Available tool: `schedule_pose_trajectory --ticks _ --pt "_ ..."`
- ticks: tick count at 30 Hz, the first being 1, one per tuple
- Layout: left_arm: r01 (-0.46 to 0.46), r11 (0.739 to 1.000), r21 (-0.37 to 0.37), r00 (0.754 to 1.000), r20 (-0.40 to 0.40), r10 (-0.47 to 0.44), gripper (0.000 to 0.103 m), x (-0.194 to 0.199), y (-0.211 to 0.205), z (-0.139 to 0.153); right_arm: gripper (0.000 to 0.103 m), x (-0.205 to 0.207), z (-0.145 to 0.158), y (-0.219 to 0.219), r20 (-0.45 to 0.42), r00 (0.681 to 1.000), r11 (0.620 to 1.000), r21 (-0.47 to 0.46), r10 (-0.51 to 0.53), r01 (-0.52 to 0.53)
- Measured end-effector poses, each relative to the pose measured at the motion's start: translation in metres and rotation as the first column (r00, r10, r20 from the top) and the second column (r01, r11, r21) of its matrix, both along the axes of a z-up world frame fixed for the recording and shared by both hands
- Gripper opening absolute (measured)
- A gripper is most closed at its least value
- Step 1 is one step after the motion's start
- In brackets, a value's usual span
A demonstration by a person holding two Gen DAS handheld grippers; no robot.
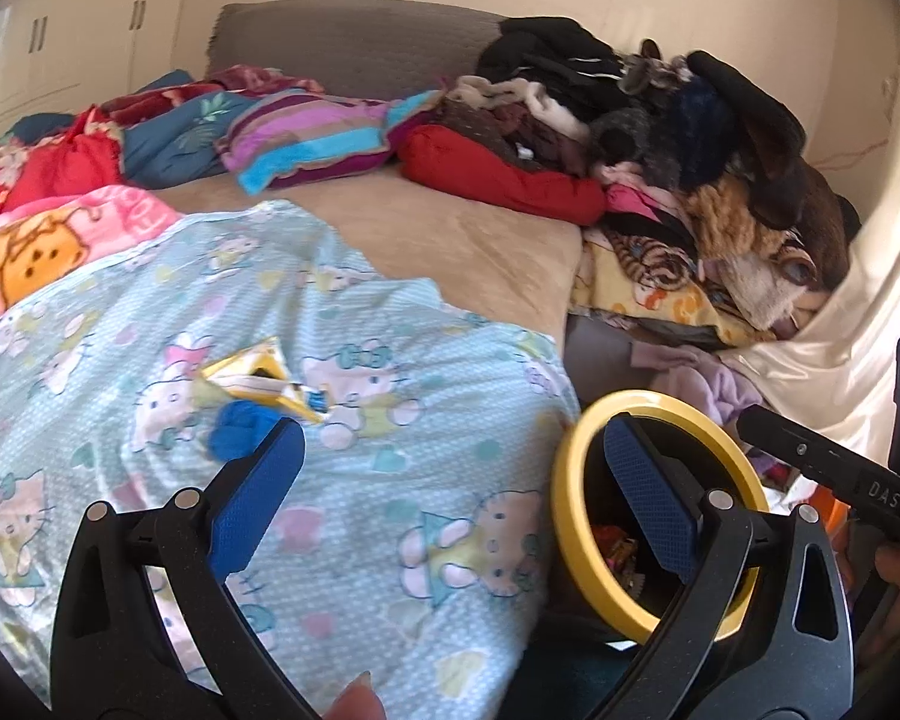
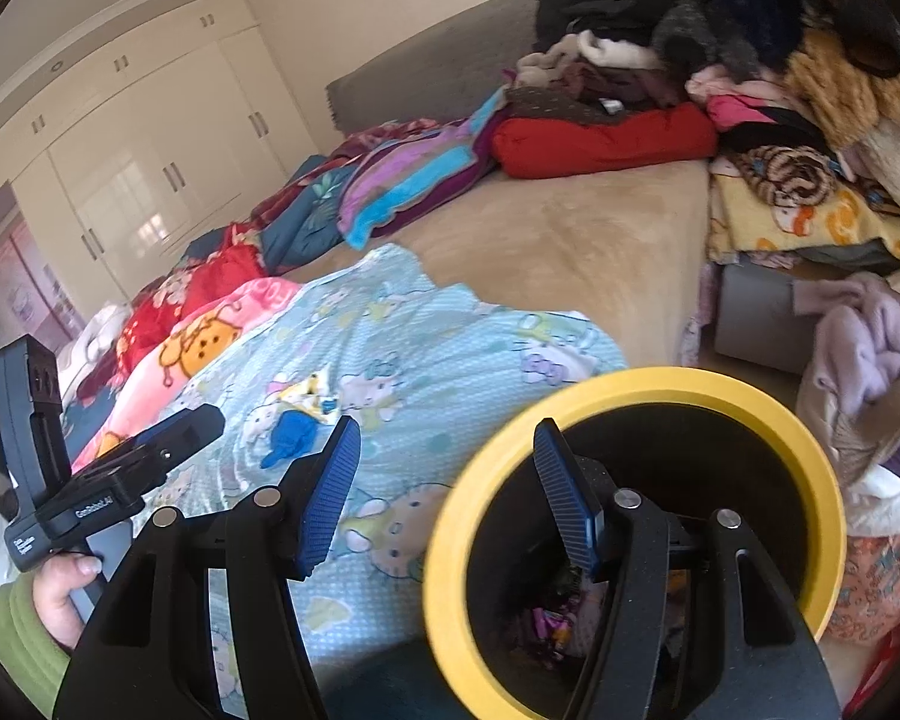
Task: Collect trash
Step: 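Move both open tools from the bin to the blue glove and yellow bag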
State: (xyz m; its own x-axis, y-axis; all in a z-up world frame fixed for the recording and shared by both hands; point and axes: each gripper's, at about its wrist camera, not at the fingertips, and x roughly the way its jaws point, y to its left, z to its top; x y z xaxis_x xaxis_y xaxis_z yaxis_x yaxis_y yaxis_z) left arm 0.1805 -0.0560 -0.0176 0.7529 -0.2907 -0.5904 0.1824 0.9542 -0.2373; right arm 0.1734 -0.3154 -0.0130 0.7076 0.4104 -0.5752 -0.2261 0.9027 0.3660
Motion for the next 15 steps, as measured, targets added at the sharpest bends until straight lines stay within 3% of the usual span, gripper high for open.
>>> schedule_pose_trajectory --ticks 15 --pt "-0.135 0.991 -0.022 0.989 -0.065 0.133 0.092 0.012 0.074 -0.028 0.058 0.061 -0.01 0.087 -0.021 0.986 0.986 -0.022 0.165 -0.165"
